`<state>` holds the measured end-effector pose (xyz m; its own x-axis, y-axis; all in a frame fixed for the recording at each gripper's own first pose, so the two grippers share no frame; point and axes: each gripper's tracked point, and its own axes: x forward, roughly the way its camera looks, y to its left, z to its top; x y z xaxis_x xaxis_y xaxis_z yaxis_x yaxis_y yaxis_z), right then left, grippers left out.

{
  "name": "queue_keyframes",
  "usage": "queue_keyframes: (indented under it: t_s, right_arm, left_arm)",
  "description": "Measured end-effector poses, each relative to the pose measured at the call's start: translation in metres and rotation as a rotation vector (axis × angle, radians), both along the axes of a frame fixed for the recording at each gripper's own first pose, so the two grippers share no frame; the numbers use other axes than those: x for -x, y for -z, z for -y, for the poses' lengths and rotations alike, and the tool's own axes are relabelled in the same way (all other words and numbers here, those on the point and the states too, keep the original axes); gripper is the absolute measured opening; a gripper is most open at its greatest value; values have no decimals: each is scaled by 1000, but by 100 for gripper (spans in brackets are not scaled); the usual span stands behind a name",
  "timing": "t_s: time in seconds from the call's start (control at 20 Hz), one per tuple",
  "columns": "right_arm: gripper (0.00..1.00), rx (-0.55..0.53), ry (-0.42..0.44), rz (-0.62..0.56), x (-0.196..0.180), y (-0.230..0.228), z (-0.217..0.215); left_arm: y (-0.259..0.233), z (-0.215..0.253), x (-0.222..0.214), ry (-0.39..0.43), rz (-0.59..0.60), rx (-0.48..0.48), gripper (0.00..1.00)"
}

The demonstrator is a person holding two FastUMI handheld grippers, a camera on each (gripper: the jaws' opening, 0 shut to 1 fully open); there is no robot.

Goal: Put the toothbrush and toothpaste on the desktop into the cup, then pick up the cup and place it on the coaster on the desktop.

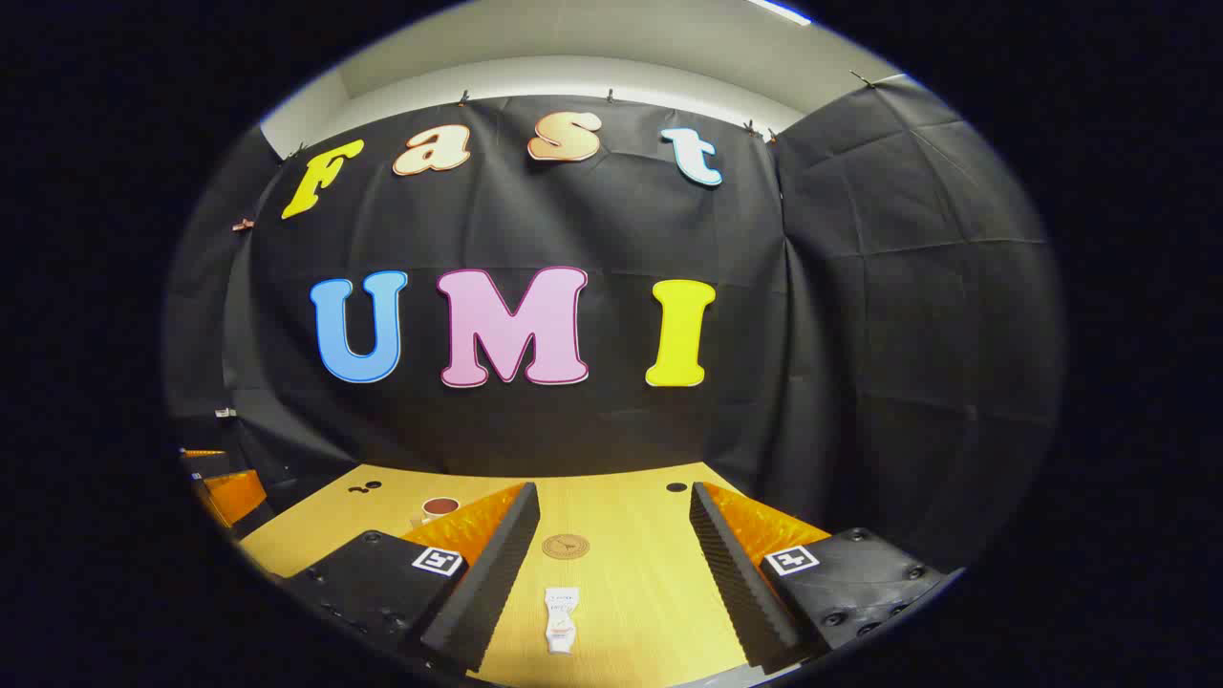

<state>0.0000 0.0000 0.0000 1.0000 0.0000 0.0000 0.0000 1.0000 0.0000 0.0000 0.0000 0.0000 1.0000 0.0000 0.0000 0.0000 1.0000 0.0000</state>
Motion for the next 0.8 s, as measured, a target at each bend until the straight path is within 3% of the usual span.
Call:
queue_keyframes:
  t_s: [0.3,0.8]
  right_arm:
    - [98,6,-61,-34,8,15,-11]
    - [98,18,-82,-32,5,11,-23]
  left_arm:
    - [4,3,-1,5,-3,-11,97]
    - [16,2,9,-1,-29,8,97]
